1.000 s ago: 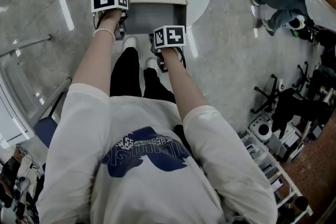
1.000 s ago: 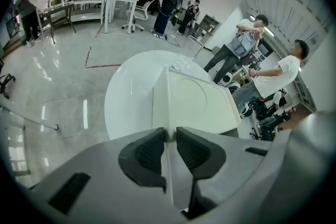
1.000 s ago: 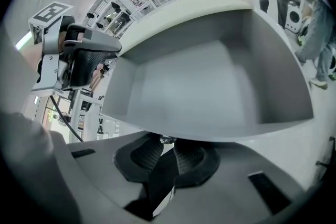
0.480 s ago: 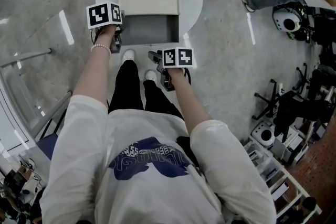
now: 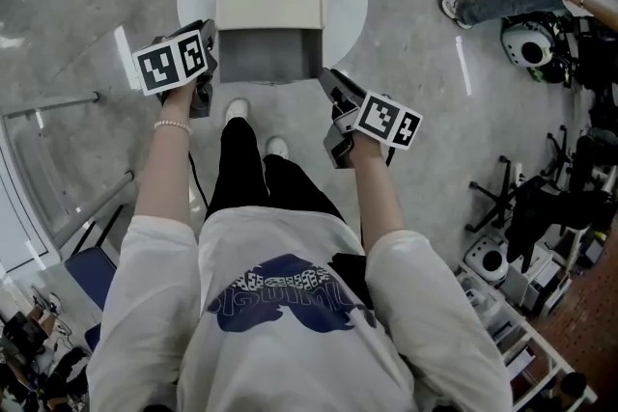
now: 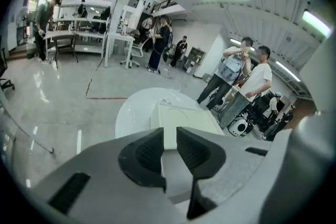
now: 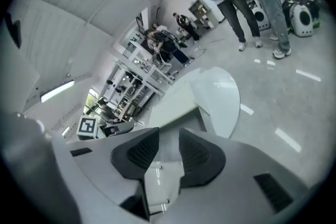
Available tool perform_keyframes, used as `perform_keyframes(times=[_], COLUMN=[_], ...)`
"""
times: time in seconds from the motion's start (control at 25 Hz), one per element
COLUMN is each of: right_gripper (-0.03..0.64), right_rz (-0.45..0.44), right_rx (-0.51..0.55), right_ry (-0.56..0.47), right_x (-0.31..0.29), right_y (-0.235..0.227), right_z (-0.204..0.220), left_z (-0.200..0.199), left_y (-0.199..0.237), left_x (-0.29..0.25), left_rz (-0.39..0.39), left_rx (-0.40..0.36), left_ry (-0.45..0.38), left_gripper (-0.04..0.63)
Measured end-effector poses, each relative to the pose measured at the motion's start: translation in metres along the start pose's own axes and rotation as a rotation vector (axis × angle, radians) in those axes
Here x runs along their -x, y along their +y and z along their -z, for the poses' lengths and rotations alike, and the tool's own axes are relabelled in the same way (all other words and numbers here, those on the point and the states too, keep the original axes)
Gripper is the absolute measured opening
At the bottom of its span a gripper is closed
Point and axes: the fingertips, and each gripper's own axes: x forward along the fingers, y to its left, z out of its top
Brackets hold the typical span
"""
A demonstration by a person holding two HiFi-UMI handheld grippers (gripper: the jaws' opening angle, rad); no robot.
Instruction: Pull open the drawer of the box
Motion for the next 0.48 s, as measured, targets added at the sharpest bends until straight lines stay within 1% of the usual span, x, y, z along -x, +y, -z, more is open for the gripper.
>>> perform_keyframes(times=[0.12,0.24,0.32,0.44,0.48], right_gripper=[0.092,0.044,0.016,0.000,0.000], right_rz=[-0.066,-0.112,-0.103,-0.070,-0.065], right_rx=[0.086,0.243,0.350,0.467,0.501], right_ry=[-0.135,-0.242,-0.306,-0.400,-0.427], right_x=[0.025,0.043,0.058,0.081,0.086], right_y=[0.030,0.068,0.090,0.117,0.126], right_z=[-0.041,-0.078,-0.095,-0.113,-0.118], left_z=[-0.022,-0.048,-0.061,-0.073,-0.076], left_y=[-0.018,-0.034,-0.047,-0.067,-0.073], left_x=[0.048,0.103,0.139,0.188,0.201], left_rz=[0.000,-0.024,-0.050,-0.112,-0.129], left_rx=[-0.039,-0.089,-0.127,-0.205,-0.231], left_ry=[-0.140,-0.283,-0.368,-0.481,-0.513], left_gripper=[0.080,0.080,0.076,0.026,0.018])
